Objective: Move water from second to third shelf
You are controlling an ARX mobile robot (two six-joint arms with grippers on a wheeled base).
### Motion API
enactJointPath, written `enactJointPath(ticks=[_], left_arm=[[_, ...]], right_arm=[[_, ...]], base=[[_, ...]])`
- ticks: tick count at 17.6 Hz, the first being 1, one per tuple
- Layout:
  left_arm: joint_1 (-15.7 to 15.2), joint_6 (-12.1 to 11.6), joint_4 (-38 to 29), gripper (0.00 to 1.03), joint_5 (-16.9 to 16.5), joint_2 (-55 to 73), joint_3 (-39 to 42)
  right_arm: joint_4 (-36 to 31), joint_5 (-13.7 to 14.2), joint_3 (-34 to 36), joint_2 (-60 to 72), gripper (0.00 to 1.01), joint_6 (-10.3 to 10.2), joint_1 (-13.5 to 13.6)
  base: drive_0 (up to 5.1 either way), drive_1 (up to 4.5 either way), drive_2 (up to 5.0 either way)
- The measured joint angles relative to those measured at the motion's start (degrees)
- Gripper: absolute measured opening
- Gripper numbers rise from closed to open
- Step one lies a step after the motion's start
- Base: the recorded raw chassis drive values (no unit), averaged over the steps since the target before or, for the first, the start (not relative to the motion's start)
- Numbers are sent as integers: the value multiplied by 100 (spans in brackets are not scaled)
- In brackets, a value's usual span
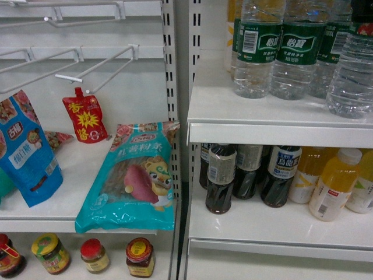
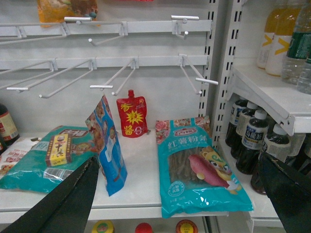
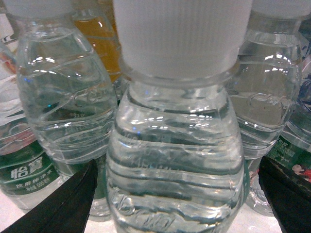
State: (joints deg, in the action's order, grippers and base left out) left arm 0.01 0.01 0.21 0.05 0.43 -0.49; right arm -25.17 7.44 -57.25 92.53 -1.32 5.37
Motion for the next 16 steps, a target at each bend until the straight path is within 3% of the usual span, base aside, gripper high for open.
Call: enactJointPath(ticks=[7, 12, 15, 16], left_arm=[[0, 0, -2, 98, 0, 0, 0], [0, 0, 0, 98, 0, 0, 0], [0, 0, 0, 98, 0, 0, 0], [0, 0, 0, 98, -2, 0, 0]], right_arm=[[-87, -33, 1025, -1213, 98, 35, 63], [105, -264, 1871, -2505, 98, -17, 52], [267, -363, 2461, -3425, 97, -118, -155], [-107, -610, 2769, -3696, 88, -37, -358]], base=[[0, 0, 0], [0, 0, 0], [0, 0, 0], [0, 0, 0]])
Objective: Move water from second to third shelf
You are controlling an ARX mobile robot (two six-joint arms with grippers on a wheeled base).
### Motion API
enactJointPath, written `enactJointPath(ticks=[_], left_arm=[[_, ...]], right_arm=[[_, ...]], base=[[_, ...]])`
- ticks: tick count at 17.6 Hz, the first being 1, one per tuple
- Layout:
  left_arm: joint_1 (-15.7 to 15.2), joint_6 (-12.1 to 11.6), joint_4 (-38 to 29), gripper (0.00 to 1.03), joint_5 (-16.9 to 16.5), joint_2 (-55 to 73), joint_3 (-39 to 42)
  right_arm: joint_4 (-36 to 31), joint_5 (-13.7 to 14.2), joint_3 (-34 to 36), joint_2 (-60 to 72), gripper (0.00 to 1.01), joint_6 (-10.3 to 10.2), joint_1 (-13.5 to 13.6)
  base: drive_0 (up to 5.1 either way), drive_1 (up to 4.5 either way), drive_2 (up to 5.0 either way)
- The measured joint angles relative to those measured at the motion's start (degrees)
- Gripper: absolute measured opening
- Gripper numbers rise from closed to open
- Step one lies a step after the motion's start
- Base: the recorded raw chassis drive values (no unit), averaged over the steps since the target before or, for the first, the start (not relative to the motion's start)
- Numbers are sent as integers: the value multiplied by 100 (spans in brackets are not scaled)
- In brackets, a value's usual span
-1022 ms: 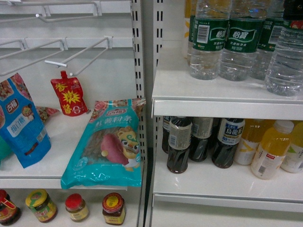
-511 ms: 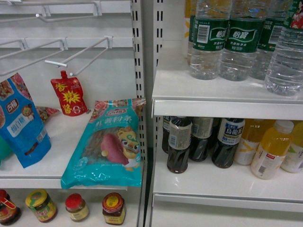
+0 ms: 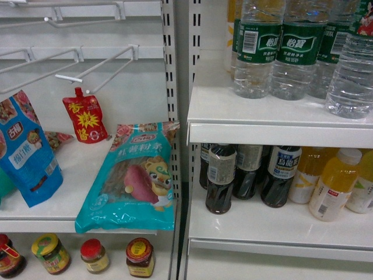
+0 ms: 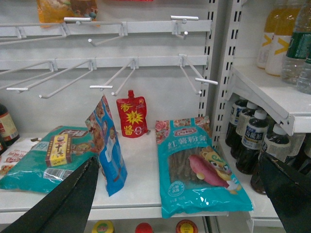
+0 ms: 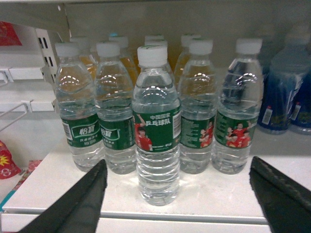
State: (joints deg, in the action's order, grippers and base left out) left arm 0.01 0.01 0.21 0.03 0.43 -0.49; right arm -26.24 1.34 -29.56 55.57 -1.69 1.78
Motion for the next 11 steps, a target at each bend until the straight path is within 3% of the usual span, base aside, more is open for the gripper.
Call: enactJointPath(ticks=[2, 5, 8, 9, 11], left_arm=[[0, 0, 0, 98, 2, 0, 0], [0, 0, 0, 98, 2, 0, 0], [0, 0, 0, 98, 0, 0, 0], [0, 0, 0, 98, 0, 0, 0], [0, -2, 0, 98, 2, 0, 0]], right_arm=[[-262, -74, 796, -710, 68, 72, -219], [-450, -111, 1526, -986, 42, 125, -210], [-431, -118, 1921, -1499, 9, 131, -210], [-398, -116, 2050, -1687, 2, 140, -210], [-264, -116, 2243, -1888, 2, 155, -210]], base=[[0, 0, 0], [0, 0, 0], [0, 0, 0], [0, 0, 0], [0, 0, 0]])
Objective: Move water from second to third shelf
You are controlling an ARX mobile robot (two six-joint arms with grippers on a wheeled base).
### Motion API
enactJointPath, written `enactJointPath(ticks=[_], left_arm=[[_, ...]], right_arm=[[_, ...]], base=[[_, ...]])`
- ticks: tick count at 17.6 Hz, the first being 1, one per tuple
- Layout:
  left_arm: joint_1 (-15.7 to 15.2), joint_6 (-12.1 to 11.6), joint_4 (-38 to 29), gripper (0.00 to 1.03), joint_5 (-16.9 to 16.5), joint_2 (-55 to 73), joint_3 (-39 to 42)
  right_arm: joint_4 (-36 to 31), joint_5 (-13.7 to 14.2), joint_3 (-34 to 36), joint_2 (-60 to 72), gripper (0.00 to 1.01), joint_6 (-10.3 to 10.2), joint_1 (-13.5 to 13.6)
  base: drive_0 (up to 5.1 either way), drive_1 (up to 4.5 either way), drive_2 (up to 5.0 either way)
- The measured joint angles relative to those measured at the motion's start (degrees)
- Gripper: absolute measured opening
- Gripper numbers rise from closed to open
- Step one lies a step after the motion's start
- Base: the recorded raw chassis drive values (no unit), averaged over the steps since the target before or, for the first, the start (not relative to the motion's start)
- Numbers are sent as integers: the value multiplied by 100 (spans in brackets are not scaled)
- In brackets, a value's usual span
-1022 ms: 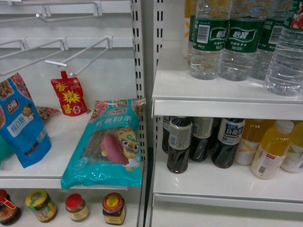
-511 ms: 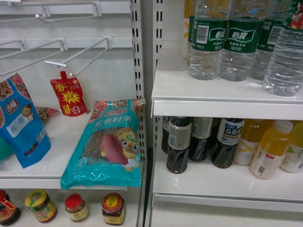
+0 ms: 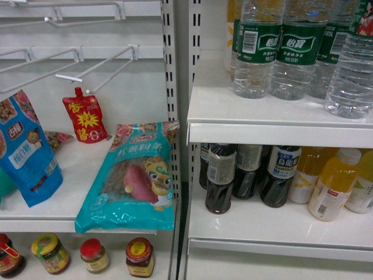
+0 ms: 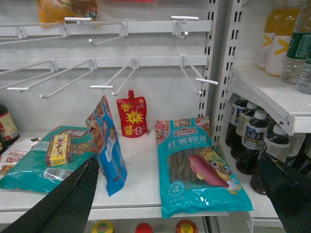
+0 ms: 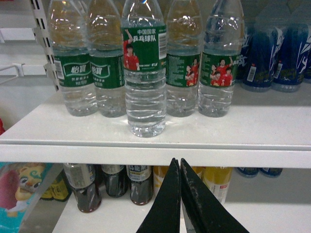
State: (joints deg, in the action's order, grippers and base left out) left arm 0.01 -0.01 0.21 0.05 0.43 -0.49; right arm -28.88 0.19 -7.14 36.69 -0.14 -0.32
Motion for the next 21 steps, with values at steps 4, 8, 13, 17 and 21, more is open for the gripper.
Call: enactJointPath(ticks=[4, 8, 13, 17, 21], left_arm=[[0, 2, 0, 98, 0, 0, 0], [0, 2, 0, 98, 0, 0, 0], [0, 2, 0, 98, 0, 0, 0], [0, 2, 0, 98, 0, 0, 0], [0, 2, 0, 98, -2, 0, 0]], right_arm=[[444, 0, 352, -833, 2, -2, 0], [579, 0, 614, -1434, 2, -2, 0], [1355, -2, 643, -2131, 2, 0, 0], [1801, -2, 643, -2586, 2, 0, 0], [2802, -15, 614, -3646, 2, 0, 0]], base=[[0, 0, 0], [0, 0, 0], [0, 0, 0], [0, 0, 0], [0, 0, 0]])
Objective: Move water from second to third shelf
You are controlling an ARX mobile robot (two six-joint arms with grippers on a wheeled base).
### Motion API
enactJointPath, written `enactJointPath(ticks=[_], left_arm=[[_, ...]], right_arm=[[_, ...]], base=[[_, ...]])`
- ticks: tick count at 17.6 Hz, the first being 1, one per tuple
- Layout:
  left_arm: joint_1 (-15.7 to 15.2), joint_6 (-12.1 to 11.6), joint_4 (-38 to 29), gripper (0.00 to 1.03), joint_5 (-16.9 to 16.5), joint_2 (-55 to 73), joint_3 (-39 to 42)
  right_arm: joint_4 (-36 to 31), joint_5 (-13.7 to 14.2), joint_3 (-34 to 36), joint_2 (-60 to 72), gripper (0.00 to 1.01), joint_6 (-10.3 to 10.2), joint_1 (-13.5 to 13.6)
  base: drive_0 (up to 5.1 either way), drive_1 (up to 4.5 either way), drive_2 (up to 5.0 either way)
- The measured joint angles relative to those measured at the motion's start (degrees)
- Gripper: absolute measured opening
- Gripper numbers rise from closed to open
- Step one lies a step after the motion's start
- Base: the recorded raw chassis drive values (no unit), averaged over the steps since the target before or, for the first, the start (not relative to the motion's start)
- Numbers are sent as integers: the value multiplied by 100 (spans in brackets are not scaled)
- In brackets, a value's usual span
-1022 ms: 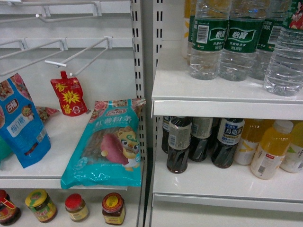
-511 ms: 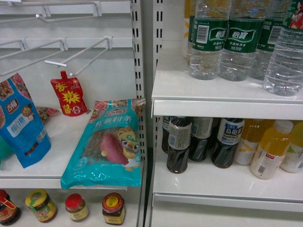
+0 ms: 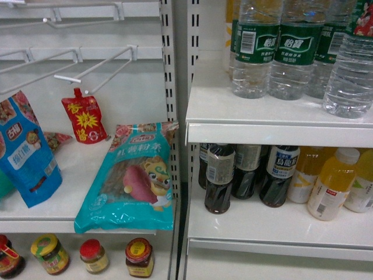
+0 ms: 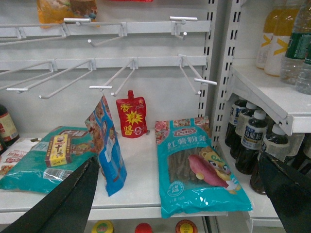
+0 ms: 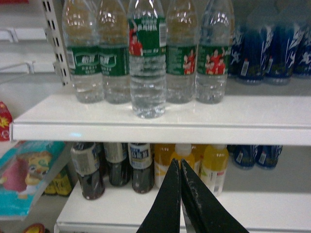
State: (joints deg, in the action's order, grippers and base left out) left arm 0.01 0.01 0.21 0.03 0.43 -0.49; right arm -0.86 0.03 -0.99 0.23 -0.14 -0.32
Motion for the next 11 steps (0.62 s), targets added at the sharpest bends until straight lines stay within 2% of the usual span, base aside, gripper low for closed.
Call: enactJointPath(ticks=[1, 5, 11], left_arm=[[0, 0, 0, 98, 7, 0, 0], [0, 0, -2, 98, 0, 0, 0], [0, 0, -2, 98, 0, 0, 0]], right_arm=[[155, -2, 26, 4, 2, 2, 0], [105, -2, 26, 0, 2, 2, 0], [105, -2, 26, 0, 80, 2, 0]], base=[[0, 0, 0], [0, 0, 0], [0, 0, 0]])
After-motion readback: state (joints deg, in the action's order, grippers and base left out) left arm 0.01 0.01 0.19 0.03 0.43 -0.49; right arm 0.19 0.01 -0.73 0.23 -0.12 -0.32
